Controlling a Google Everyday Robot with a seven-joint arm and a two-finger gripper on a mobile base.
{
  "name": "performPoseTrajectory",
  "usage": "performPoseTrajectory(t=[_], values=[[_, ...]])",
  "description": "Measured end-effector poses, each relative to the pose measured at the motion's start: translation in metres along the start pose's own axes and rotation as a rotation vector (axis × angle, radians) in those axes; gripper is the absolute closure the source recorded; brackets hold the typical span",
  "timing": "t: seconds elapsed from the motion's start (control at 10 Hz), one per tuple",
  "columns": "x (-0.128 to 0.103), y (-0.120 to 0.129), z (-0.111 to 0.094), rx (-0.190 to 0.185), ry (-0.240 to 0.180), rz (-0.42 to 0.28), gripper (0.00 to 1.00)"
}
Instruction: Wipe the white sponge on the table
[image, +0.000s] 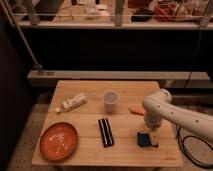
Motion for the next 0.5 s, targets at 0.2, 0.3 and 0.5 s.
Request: performPoseTrajectory(t=[0.2,0.3,0.5], values=[[0.001,0.003,0.009,0.006,-0.008,-0.003,0.22],[0.0,0.005,0.015,0.01,-0.018,-0.025,0.29],[-0.003,0.008,0.024,0.009,-0.039,-0.067,0.48]])
